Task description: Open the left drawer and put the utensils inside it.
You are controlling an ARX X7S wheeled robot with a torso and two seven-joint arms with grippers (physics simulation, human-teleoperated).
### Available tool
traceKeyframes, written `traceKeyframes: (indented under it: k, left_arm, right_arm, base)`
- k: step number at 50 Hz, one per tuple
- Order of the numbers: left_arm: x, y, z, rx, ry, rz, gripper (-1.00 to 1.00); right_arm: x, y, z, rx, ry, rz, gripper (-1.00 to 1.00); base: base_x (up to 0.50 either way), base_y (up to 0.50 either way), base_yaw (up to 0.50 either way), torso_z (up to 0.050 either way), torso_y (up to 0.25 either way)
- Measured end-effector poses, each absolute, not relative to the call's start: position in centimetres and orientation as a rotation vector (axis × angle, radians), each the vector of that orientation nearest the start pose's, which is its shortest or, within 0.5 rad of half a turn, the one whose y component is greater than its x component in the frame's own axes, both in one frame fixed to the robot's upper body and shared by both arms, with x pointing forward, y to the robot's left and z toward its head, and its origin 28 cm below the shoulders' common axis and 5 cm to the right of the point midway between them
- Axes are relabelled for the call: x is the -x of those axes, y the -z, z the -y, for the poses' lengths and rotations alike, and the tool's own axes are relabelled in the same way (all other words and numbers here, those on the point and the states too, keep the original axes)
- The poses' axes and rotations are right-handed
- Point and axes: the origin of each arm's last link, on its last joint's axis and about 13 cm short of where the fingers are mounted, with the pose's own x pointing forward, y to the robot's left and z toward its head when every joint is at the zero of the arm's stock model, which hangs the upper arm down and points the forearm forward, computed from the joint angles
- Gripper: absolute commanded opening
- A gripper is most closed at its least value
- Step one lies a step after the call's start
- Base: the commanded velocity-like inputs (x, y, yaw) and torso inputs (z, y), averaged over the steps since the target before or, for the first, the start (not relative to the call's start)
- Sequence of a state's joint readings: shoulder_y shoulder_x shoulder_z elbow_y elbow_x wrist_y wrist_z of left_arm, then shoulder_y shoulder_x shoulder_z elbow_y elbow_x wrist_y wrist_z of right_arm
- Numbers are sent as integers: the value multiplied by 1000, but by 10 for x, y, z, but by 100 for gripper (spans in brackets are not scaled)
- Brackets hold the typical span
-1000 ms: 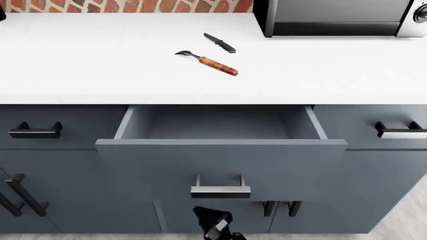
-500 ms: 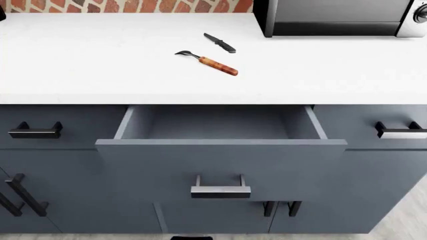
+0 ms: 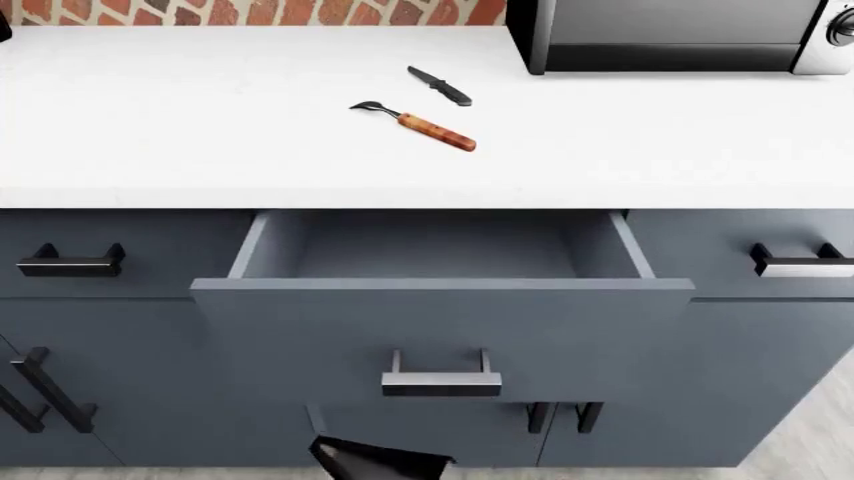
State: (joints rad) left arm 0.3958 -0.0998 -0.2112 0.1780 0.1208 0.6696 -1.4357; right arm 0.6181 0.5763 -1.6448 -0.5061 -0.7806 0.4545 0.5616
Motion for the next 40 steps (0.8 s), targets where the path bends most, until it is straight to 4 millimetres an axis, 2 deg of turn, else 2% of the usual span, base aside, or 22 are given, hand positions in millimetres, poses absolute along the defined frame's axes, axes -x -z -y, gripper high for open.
traceKeyframes:
  k: [11, 26, 40]
  left_arm:
    - [-117, -38, -263, 63, -1456, 602, 100]
    - [-117, -39, -263, 53, -1452, 609, 100]
    - [-117, -38, -263, 54, -1444, 620, 100]
  right_arm:
    - [-163, -120, 27, 693, -383, 1139, 100]
    - [-158, -163, 37, 236, -222, 1163, 100]
    - [-151, -191, 50, -52, -93, 1197, 100]
  base:
    - [0, 0, 0, 0, 0]
    - [0, 0, 0, 0, 0]
    - [0, 0, 0, 0, 0]
